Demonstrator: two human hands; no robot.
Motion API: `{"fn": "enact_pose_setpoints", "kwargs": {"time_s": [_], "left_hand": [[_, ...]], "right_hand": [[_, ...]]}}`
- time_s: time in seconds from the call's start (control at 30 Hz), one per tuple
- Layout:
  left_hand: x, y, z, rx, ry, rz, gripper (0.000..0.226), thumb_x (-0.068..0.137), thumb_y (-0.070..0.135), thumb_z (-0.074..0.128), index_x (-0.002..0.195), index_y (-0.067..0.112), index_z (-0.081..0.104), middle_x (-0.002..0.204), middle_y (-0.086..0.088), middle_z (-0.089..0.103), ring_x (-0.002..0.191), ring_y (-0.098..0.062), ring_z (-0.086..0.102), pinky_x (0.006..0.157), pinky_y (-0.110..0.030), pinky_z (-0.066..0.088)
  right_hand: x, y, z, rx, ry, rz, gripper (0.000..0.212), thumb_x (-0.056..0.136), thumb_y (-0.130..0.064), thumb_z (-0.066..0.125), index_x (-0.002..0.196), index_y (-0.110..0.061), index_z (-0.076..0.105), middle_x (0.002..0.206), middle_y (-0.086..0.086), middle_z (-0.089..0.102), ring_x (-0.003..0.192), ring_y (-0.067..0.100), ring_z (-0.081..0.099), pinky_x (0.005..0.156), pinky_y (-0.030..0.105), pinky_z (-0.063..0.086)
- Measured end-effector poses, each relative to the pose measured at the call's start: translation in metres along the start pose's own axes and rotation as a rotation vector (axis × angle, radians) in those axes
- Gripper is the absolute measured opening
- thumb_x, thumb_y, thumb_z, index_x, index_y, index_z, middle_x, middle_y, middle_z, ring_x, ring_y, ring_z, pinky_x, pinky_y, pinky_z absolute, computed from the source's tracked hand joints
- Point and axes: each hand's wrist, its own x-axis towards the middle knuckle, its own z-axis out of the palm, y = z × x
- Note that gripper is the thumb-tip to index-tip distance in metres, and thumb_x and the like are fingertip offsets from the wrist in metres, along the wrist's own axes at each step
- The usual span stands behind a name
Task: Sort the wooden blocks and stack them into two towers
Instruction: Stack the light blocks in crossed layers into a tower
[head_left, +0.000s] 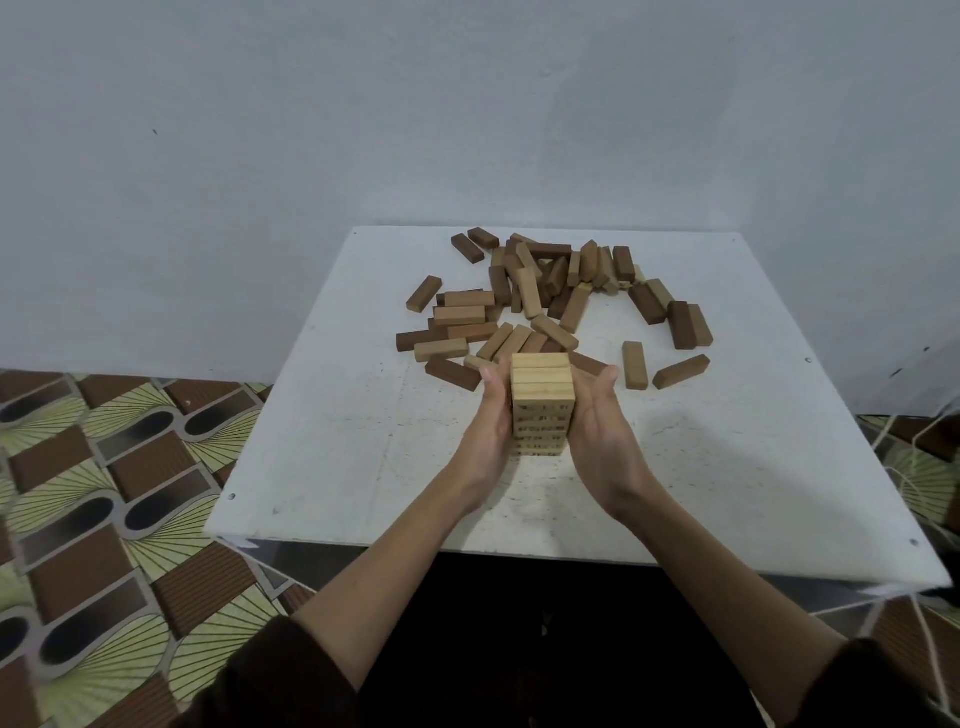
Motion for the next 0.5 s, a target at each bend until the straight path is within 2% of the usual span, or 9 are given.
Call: {"fn": "enact_pose_setpoints", "kwargs": {"time_s": [0.07, 0.13, 0.17, 0.2, 0.27, 0.3, 0.37, 0.43, 0.5], "left_hand": [[-0.003, 0.007, -0.001, 0.028, 0.010, 0.000, 0.053, 0.101, 0.044, -0.002, 0.136, 0.037, 0.037, 0.143, 0.007, 0.045, 0.130, 0.000, 0.041, 0.095, -0.012, 0.041], [-0.005, 0.014, -0.006, 0.166, 0.102, -0.019, 0.048, 0.103, 0.042, 0.009, 0.147, 0.026, 0.022, 0.155, 0.001, 0.026, 0.141, -0.011, 0.025, 0.110, -0.022, 0.028], [-0.003, 0.018, -0.011, 0.219, 0.163, -0.033, 0.052, 0.103, 0.043, 0.014, 0.149, 0.020, 0.017, 0.157, -0.002, 0.020, 0.143, -0.017, 0.020, 0.113, -0.029, 0.022], [-0.001, 0.019, -0.019, 0.229, 0.192, -0.031, 0.056, 0.102, 0.045, 0.018, 0.149, 0.015, 0.019, 0.156, -0.007, 0.022, 0.143, -0.020, 0.021, 0.114, -0.033, 0.021], [0.009, 0.024, -0.035, 0.130, 0.175, 0.002, 0.065, 0.097, 0.051, 0.022, 0.141, 0.005, 0.037, 0.143, -0.016, 0.043, 0.135, -0.024, 0.038, 0.116, -0.038, 0.026], [0.016, 0.026, -0.042, 0.098, 0.180, 0.005, 0.061, 0.097, 0.051, 0.026, 0.133, 0.007, 0.048, 0.133, -0.015, 0.054, 0.128, -0.023, 0.047, 0.114, -0.041, 0.030], [0.034, 0.030, -0.052, 0.200, 0.202, 0.007, 0.034, 0.099, 0.042, 0.039, 0.110, 0.021, 0.064, 0.118, -0.005, 0.065, 0.116, -0.019, 0.056, 0.107, -0.043, 0.039], [0.056, 0.031, -0.058, 0.422, 0.182, 0.049, 0.021, 0.097, 0.034, 0.047, 0.100, 0.028, 0.066, 0.112, 0.002, 0.066, 0.111, -0.014, 0.058, 0.101, -0.037, 0.044], [0.079, 0.033, -0.058, 0.635, 0.122, 0.065, 0.020, 0.097, 0.026, 0.049, 0.105, 0.022, 0.066, 0.112, 0.003, 0.065, 0.108, -0.011, 0.057, 0.092, -0.021, 0.043]], "right_hand": [[0.001, -0.004, -0.002, -0.014, -0.018, 0.005, 0.065, 0.095, -0.054, -0.001, 0.124, -0.024, 0.049, 0.128, -0.002, 0.059, 0.125, 0.009, 0.049, 0.102, 0.023, 0.037], [0.005, -0.007, -0.009, -0.013, 0.010, 0.027, 0.062, 0.091, -0.059, 0.003, 0.121, -0.031, 0.050, 0.131, -0.009, 0.055, 0.130, 0.009, 0.042, 0.111, 0.028, 0.026], [0.009, -0.009, -0.015, -0.012, 0.050, 0.048, 0.060, 0.093, -0.058, 0.005, 0.124, -0.030, 0.048, 0.134, -0.011, 0.051, 0.132, 0.010, 0.039, 0.114, 0.031, 0.022], [0.013, -0.010, -0.021, -0.022, 0.102, 0.076, 0.056, 0.097, -0.055, 0.010, 0.129, -0.027, 0.045, 0.136, -0.009, 0.048, 0.133, 0.013, 0.038, 0.115, 0.035, 0.022], [0.030, -0.013, -0.035, -0.195, 0.189, 0.104, 0.044, 0.101, -0.043, 0.028, 0.131, -0.017, 0.047, 0.132, -0.002, 0.049, 0.128, 0.020, 0.044, 0.111, 0.039, 0.031], [0.039, -0.015, -0.042, -0.311, 0.206, 0.105, 0.040, 0.101, -0.035, 0.035, 0.131, -0.013, 0.048, 0.130, 0.001, 0.051, 0.124, 0.021, 0.046, 0.107, 0.037, 0.035], [0.061, -0.018, -0.054, -0.462, 0.225, 0.108, 0.035, 0.100, -0.020, 0.041, 0.132, -0.009, 0.049, 0.131, 0.002, 0.051, 0.123, 0.019, 0.047, 0.100, 0.028, 0.036], [0.083, -0.018, -0.064, -0.590, 0.243, 0.109, 0.034, 0.098, -0.011, 0.041, 0.131, -0.008, 0.050, 0.134, 0.003, 0.051, 0.122, 0.017, 0.047, 0.096, 0.021, 0.033], [0.105, -0.016, -0.072, -0.692, 0.269, 0.095, 0.034, 0.097, -0.005, 0.039, 0.129, -0.005, 0.052, 0.134, 0.007, 0.051, 0.121, 0.019, 0.048, 0.092, 0.018, 0.031]]}}
